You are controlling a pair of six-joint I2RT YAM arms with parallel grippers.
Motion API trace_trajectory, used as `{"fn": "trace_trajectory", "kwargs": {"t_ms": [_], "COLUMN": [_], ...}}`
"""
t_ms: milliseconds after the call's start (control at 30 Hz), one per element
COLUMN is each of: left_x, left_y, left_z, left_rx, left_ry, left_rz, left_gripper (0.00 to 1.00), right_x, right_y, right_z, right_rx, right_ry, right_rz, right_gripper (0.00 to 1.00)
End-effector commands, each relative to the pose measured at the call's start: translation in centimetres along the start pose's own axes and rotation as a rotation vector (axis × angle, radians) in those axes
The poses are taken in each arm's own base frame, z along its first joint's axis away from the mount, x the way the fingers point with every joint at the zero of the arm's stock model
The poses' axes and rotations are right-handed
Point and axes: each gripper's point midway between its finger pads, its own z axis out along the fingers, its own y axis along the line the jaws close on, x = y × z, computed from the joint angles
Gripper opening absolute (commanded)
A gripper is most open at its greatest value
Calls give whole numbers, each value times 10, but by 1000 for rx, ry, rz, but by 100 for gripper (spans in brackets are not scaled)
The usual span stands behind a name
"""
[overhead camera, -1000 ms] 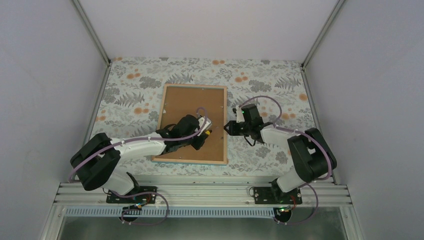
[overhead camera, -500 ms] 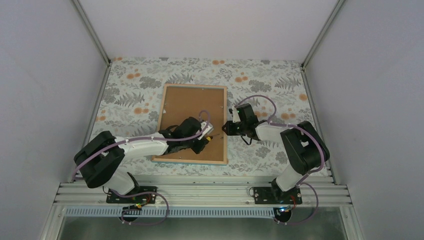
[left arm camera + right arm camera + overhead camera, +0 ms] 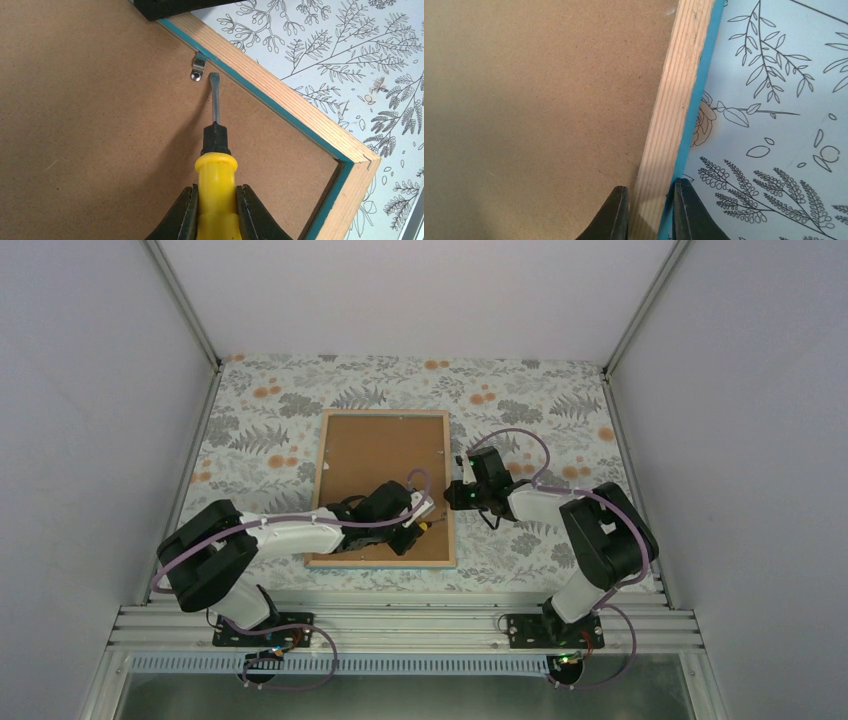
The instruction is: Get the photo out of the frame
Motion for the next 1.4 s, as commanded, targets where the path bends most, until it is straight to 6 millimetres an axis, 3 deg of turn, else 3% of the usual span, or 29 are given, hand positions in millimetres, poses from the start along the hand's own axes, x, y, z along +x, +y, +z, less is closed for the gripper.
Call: {"fn": "trace_trajectory", "kwargs": {"t_ms": [0,567,1367], "left_x": [-8,-15,-24], "left_y": [-8,0,41], "left_z": [-3,9,-13], "left_rx": [20,-26,-242], "left_ry": [-14,-19,-161], "left_rz": [-8,-55,-340], "left_gripper": [2,2,2], "right_x": [1,4,7], "right_y": [2,2,0], "right_z": [2,3,0], "right_rx": [14,12,19], "right_ry": [2,8,-1], "right_rz": [-47,-50,-38], "right_gripper": [5,4,4]}}
